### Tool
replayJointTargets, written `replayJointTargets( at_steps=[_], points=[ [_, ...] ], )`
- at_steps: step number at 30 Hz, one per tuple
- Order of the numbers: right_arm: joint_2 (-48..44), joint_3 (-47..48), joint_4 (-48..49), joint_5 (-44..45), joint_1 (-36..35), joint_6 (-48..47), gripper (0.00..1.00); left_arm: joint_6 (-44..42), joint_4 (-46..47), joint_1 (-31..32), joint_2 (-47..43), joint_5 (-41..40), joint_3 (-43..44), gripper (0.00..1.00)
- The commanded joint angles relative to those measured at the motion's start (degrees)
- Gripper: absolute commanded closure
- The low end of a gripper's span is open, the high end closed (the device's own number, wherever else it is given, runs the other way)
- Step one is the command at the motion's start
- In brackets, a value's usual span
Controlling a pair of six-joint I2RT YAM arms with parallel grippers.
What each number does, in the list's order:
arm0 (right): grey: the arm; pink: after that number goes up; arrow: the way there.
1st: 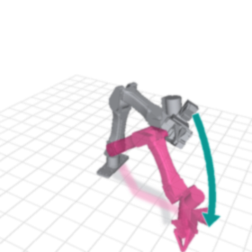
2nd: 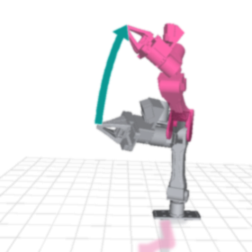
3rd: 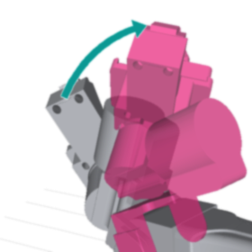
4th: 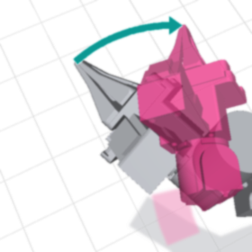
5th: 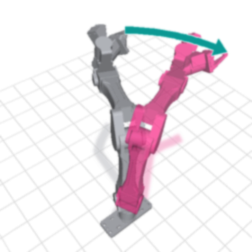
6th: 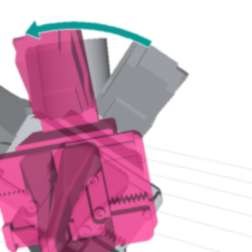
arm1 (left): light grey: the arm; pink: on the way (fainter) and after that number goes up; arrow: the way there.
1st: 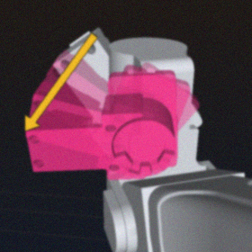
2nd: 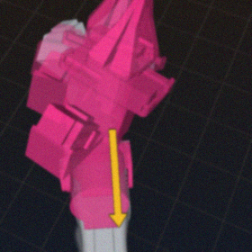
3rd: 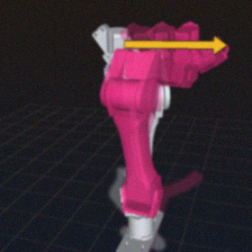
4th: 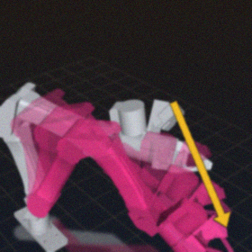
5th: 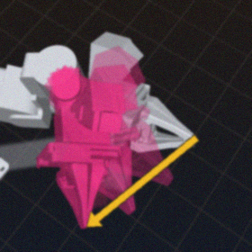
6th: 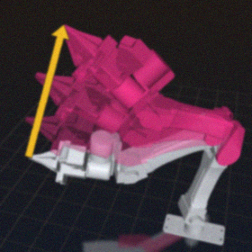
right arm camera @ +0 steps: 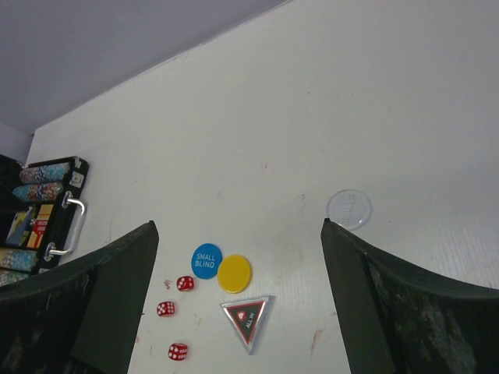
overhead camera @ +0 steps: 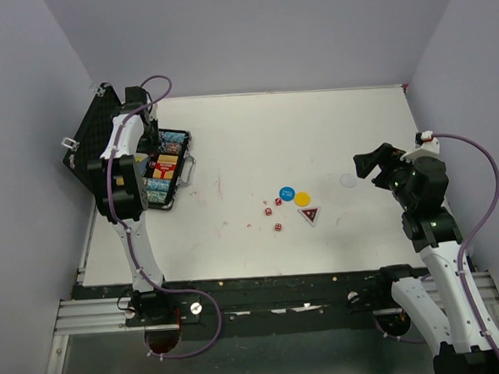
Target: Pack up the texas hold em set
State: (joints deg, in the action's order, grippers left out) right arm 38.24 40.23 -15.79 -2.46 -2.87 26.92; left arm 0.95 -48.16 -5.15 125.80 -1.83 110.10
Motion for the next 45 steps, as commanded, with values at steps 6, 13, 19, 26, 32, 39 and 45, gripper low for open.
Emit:
replayJointTargets(
  at_steps=[6,13,19,26,32,39,45],
  points=[
    [-0.1,0.6,-0.4,-1.1,0.3,-1.0,0.07,1.3,-0.7,-0.2,1.1,-0.9,1.6,0.67],
    [-0.1,0.6,-0.4,-1.1,0.3,-0.9,0.07,1.6,-0.6,-0.1,1.2,-0.5,1.8,0.63],
    [-0.1,0.5,-0.4,-1.1,0.3,-1.0,0.07,2.0,-0.9,-0.1,1.2,-0.5,2.0,0.6],
    [0.0,0.5,-0.4,-1.1,0.3,-0.9,0.07,1.9,-0.4,-0.1,0.8,-0.2,1.3,0.59],
    [-0.2,0.5,-0.4,-1.0,0.3,-1.0,0.07,2.0,2.1,-0.1,-4.2,-0.2,-1.4,0.55],
    [-0.2,0.5,-0.5,-0.8,0.3,-0.8,0.07,1.9,4.7,2.8,-14.2,0.4,-6.4,0.54],
    [0.0,0.6,-0.6,-0.8,0.3,-1.0,0.07,3.4,7.0,8.7,-25.0,-1.3,-12.6,0.54]
  ],
)
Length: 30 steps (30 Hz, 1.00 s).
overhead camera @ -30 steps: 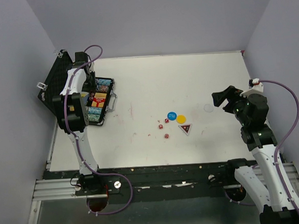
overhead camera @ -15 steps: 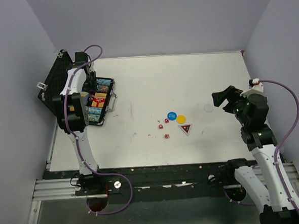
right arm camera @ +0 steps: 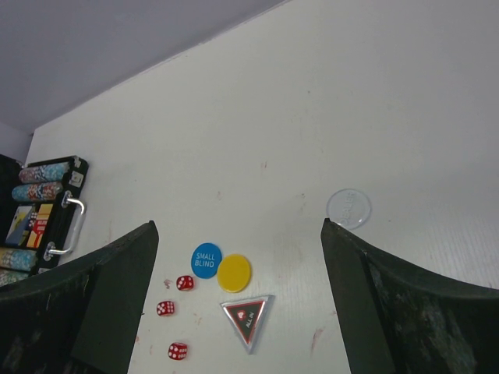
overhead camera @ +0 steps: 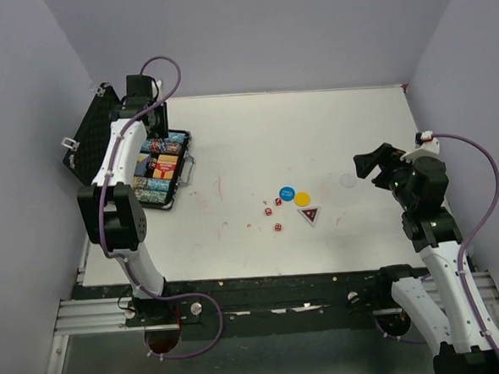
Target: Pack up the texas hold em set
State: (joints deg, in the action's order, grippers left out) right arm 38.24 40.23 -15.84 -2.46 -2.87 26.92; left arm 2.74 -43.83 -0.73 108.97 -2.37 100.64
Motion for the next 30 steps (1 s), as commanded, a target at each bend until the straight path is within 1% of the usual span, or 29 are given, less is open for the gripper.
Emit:
replayJointTargets(
  at_steps=[1,3,6,9,13,16,18,21,25,30],
  points=[
    [-0.1,0.6,-0.5,-0.8,0.3,-0.9,0.07,2.3,2.8,5.2,-9.6,-0.1,-4.3,0.54],
    [0.0,0.6,-0.5,-0.8,0.3,-1.0,0.07,4.0,1.1,7.3,-12.5,0.5,-5.7,0.54],
    [0.1,0.6,-0.5,-0.8,0.3,-1.0,0.07,7.8,-0.9,11.4,-16.8,-1.4,-9.7,0.54],
    [-0.1,0.6,-0.5,-0.9,0.3,-1.0,0.07,14.7,2.9,15.3,-22.8,-0.9,-19.4,0.54],
    [-0.2,0.4,-0.5,-1.4,0.3,-1.0,0.07,24.0,8.1,20.6,-27.8,0.1,-30.4,0.55],
    [-0.4,0.3,-0.6,-1.5,0.3,-0.9,0.07,28.9,11.6,26.7,-28.5,-0.8,-35.7,0.55],
    [-0.7,0.3,-0.5,-1.6,0.3,-0.9,0.07,32.0,13.3,30.0,-27.3,-0.6,-37.5,0.55],
    [-0.6,0.6,-0.5,-1.5,0.3,-1.1,0.07,36.9,16.8,35.0,-23.9,-0.6,-38.2,0.55],
    [-0.6,0.7,-0.5,-1.6,0.4,-0.9,0.07,39.4,15.5,41.4,-16.4,-2.5,-33.2,0.56],
    [-1.1,0.6,-0.3,-1.5,0.3,-0.9,0.07,40.5,14.2,45.3,-9.7,-2.7,-27.7,0.56]
  ],
)
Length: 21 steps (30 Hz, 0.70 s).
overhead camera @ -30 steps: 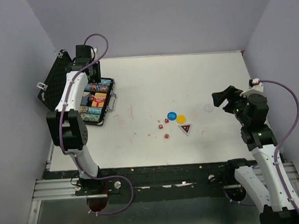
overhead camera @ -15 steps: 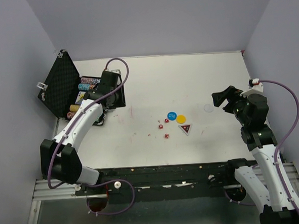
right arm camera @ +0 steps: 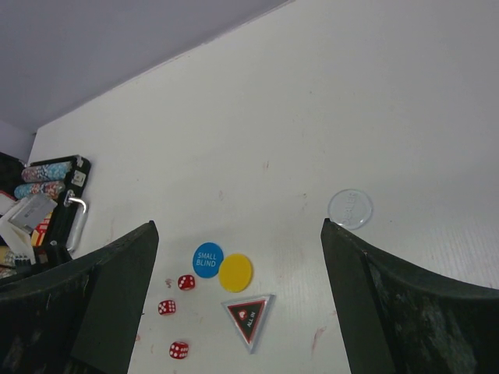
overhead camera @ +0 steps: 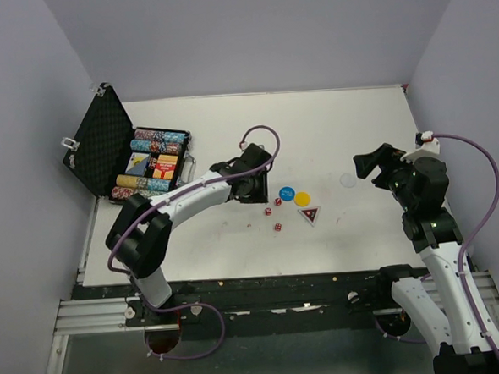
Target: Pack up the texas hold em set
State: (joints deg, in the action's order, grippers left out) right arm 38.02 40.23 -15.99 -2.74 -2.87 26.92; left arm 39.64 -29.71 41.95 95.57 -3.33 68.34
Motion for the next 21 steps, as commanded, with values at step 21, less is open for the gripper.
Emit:
replayJointTargets(
  at_steps=[21],
  points=[
    [-0.9,0.3,-0.1,-1.7,0.3,-0.8,0.07,5.6,-2.2,5.8,9.8,-5.5,6.4,0.59]
  ],
)
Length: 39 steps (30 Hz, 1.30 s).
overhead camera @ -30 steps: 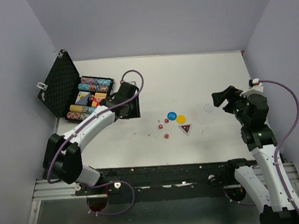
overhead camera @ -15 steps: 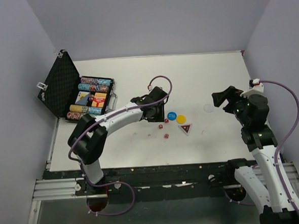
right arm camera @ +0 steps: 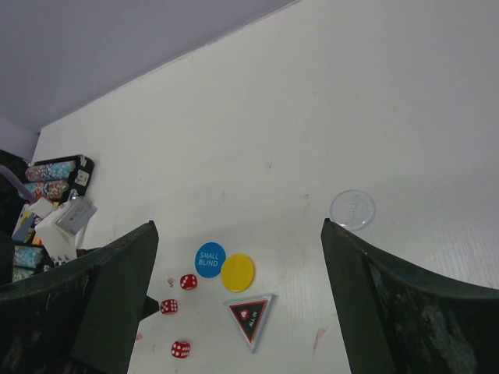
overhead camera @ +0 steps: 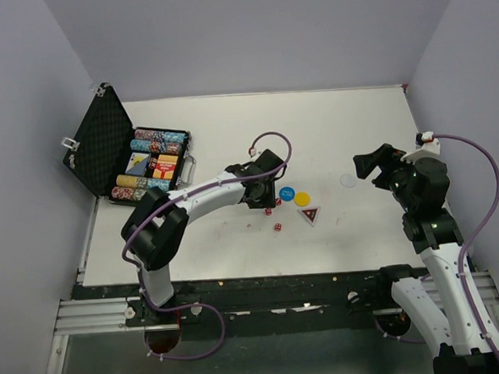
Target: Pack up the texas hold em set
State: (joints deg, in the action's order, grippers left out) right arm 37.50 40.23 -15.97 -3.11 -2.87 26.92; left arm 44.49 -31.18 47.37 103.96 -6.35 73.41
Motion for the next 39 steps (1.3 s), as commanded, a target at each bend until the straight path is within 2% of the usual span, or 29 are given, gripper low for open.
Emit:
replayJointTargets(
  at_steps=[1,30,39],
  points=[
    [-0.4,0.3,-0.1,-1.4,0.3,-0.8,0.07,0.7,-0.7,0.4,1.6,-2.4,1.4,0.59],
    [-0.4,0.2,-0.1,-1.5,0.3,-0.8,0.07,-0.8,-3.1,2.3,7.0,-3.8,4.9,0.6],
    [-0.4,0.2,-0.1,-1.7,0.3,-0.9,0.07,-1.9,0.1,3.1,6.2,-3.1,4.1,0.59]
  ],
)
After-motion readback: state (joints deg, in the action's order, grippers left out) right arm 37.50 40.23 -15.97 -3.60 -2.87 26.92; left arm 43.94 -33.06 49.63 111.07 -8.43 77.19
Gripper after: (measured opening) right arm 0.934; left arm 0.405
